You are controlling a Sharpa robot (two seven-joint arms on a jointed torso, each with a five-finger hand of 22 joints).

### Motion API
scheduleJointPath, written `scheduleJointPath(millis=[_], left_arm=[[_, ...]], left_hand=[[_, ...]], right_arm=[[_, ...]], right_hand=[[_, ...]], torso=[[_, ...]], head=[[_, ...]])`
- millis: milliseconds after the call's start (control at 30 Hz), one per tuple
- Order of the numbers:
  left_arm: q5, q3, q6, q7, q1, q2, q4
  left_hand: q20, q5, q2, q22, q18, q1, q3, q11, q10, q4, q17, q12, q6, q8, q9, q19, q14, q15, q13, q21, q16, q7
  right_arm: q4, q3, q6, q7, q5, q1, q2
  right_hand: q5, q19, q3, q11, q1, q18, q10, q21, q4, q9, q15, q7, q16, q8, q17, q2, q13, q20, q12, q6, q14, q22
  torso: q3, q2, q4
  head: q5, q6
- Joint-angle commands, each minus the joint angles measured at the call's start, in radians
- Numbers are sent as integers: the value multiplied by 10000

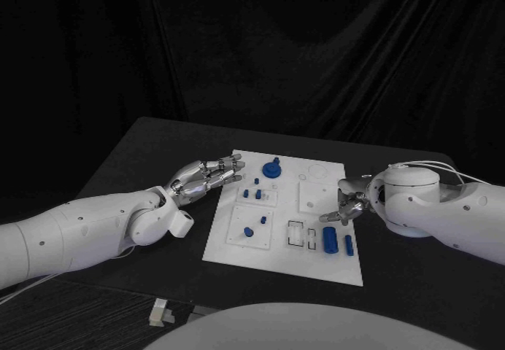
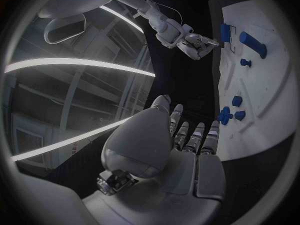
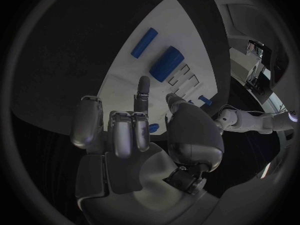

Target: Assemble the parts on the task board

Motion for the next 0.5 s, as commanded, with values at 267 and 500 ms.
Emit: scheduleJointPath(millis=[267, 500], left_arm=[[59, 10, 114, 613, -53, -11, 18], [59, 10, 132, 602, -75, 4, 9]], left_hand=[[22, 185, 83, -98, -295, 86, 713, 105, -13, -53, 62, 176, 94, 187, 58, -66, -43, 8, 1, -45, 74, 9], [23, 187, 82, -107, -296, 87, 730, 112, -16, -52, 62, 171, 94, 188, 57, -71, -44, 27, 0, -47, 76, 17]], right_arm=[[-58, 3, -139, -125, 125, -209, 57], [-76, 3, -116, -117, 128, -300, 111]], right_hand=[[3, -89, 155, -43, 323, -106, 1078, -301, 70, 103, 82, 33, 199, -323, 2677, -57, 2678, 84, 126, -193, 1049, 1778], [-42, -109, 138, -29, 328, -95, 1078, -355, 66, 95, 96, 60, 199, -392, 2677, -64, 2678, 99, 126, -249, 1049, 1763]], torso=[[-2, 2, 2], [-1, -5, 2]], head=[[3, 0], [22, 0]])
